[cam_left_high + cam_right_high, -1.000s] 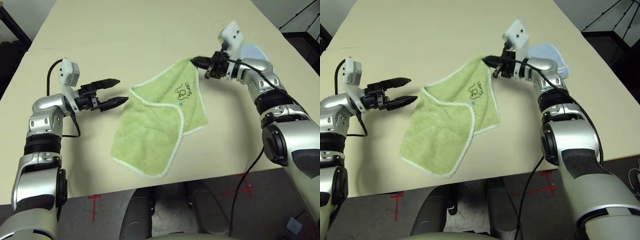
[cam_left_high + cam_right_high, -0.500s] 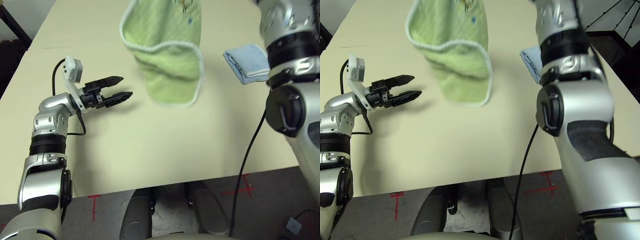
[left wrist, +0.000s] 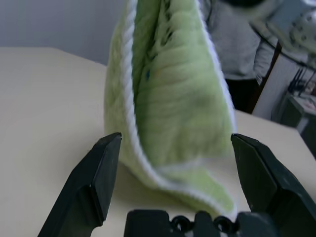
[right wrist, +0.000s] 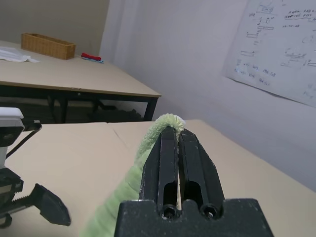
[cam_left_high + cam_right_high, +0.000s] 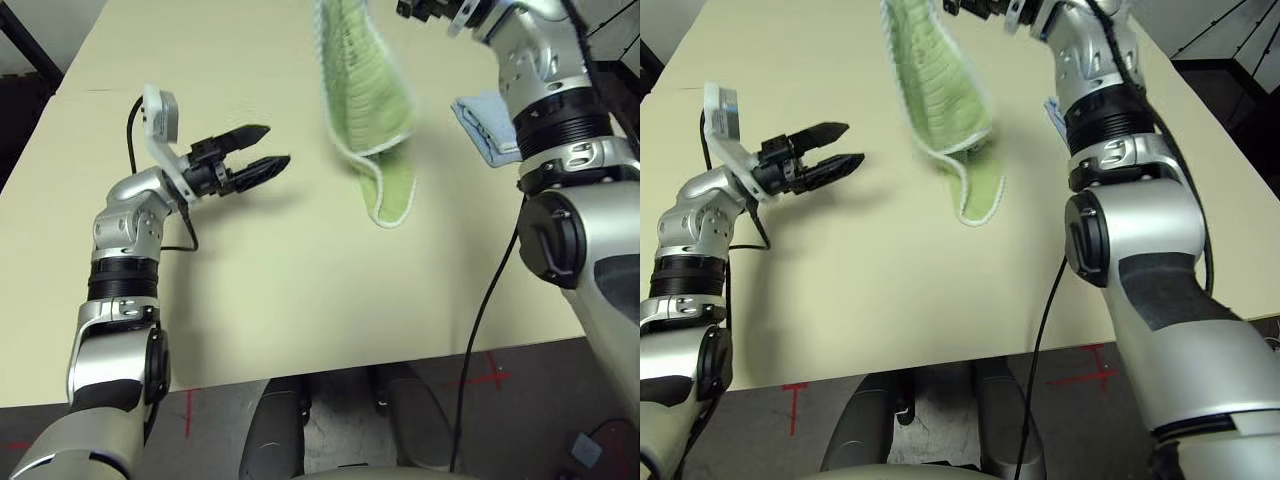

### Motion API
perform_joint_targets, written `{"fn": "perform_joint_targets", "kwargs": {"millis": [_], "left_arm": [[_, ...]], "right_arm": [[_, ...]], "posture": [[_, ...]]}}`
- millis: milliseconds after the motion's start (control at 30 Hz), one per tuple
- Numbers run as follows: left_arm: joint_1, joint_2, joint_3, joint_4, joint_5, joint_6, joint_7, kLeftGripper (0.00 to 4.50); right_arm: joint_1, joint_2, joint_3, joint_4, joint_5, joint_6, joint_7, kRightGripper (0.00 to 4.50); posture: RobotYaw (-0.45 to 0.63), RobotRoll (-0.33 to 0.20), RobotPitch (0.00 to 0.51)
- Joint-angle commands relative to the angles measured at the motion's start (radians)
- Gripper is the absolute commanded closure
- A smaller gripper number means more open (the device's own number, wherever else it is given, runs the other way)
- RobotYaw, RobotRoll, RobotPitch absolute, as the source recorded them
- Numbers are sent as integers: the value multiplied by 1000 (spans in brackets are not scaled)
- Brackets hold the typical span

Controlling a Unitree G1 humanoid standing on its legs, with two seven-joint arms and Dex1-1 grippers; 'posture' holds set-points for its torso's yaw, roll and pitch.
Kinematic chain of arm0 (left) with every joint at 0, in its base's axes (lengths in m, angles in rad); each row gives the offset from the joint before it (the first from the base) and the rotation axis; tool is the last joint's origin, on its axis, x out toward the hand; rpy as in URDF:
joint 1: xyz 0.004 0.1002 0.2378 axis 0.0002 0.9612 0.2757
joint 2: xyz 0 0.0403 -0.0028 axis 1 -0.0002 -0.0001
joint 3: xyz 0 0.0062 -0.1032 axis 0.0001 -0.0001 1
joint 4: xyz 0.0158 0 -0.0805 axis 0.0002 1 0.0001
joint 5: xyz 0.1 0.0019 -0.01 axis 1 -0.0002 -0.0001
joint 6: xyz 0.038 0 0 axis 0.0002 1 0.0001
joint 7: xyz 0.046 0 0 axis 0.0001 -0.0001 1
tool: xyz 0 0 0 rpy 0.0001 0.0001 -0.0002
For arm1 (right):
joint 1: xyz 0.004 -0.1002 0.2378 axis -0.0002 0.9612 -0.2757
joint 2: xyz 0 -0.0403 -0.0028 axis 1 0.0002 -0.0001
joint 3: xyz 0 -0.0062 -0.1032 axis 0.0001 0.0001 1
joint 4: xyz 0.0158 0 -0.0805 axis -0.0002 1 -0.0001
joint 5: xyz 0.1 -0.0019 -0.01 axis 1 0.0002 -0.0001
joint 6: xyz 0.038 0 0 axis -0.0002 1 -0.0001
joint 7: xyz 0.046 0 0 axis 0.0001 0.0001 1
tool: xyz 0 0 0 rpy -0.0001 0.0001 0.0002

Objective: Fold the towel and set it aside.

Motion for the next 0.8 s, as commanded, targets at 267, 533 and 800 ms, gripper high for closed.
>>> {"fn": "perform_joint_targets", "kwargs": {"millis": [267, 533, 800], "left_arm": [[-70, -36, -51, -39, 75, -8, 214, 0], [-104, -8, -68, 159, 165, -162, 193, 0], [-145, -52, -67, 229, 161, -185, 191, 0]], "right_arm": [[-70, 2, -22, 40, 6, -27, -23, 4438], [-102, -105, -68, 64, 43, -62, 80, 4438], [-95, -161, -59, 114, 18, -125, 113, 4438]], "posture": [[10, 0, 227], [-14, 0, 222], [-31, 0, 221]]}}
